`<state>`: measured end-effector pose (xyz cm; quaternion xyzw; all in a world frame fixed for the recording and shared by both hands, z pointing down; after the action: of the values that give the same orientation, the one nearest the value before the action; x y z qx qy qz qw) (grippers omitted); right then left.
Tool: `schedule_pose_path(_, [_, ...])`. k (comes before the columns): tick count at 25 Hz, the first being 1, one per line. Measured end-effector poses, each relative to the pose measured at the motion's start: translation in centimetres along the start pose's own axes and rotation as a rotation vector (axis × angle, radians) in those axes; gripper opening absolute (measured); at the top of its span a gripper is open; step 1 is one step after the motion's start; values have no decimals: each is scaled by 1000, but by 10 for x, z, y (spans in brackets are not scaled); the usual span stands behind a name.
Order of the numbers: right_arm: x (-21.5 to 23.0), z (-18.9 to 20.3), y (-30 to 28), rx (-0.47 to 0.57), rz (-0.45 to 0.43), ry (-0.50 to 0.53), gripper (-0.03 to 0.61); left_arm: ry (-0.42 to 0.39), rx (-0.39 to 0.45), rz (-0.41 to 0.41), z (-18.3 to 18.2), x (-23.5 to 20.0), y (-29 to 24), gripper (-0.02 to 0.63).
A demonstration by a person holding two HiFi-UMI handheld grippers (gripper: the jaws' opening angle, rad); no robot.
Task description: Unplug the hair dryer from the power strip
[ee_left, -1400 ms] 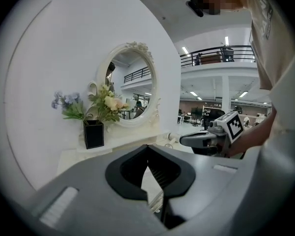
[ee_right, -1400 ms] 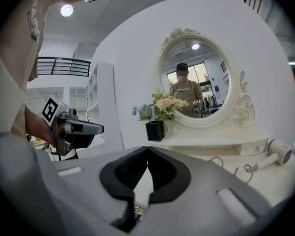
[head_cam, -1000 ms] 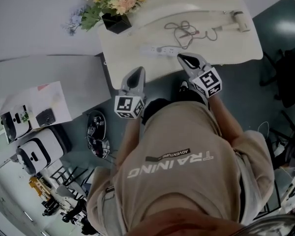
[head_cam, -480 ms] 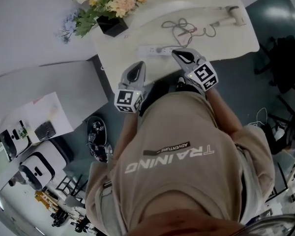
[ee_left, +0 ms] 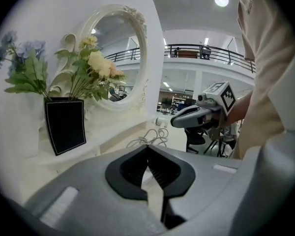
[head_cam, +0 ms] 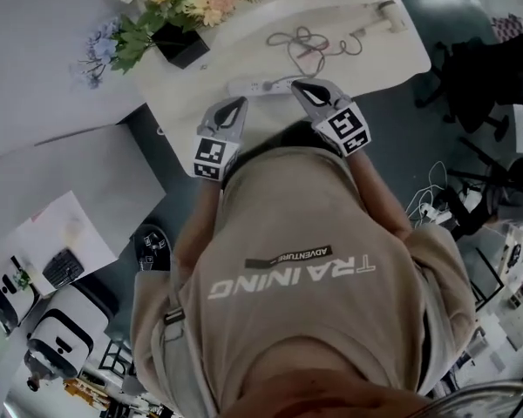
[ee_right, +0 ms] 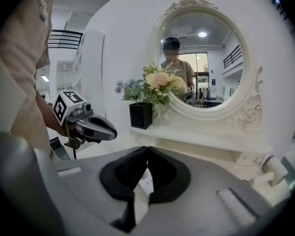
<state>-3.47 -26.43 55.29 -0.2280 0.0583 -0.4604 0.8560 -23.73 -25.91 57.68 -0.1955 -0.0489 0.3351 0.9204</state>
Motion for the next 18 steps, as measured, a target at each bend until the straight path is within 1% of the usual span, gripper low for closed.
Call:
schedule_pose_path(2, [-3,9,3,-23,21,-31,3,0,-11,22,3,1,-7,6])
schedule_pose_path(5, [1,27,3,-85,24,-56,3,-11,-24,48,2,8,-18,6])
schedule_pose_path(9, [13,46,-5,-156,9,-49,3,-49,-97,89,9,23,-40,6])
schedule_pose_path(13, [26,61,-12,-191,-36,-66,3,-102,-129,69,19,36,-59,6])
schedule_pose_path(15, [30,68,-18,-216,-62,-49,3,-123,-147,61,25,39,-67,6])
schedule_pose_path(18, [33,80,-23,-278,-98,40,3,-137,-176,45,29,45,-75,8])
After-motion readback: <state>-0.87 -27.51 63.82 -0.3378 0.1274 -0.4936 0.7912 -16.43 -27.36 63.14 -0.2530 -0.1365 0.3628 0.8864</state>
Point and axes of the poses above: the fingertips, and each gripper's own axes: y backward along the fingers, x to its right, z out of its underside, the point moved 7 cm from there along y, backward along the fingers, and after that the axes turned 10 degrees about -z, right-handed, at the moved point
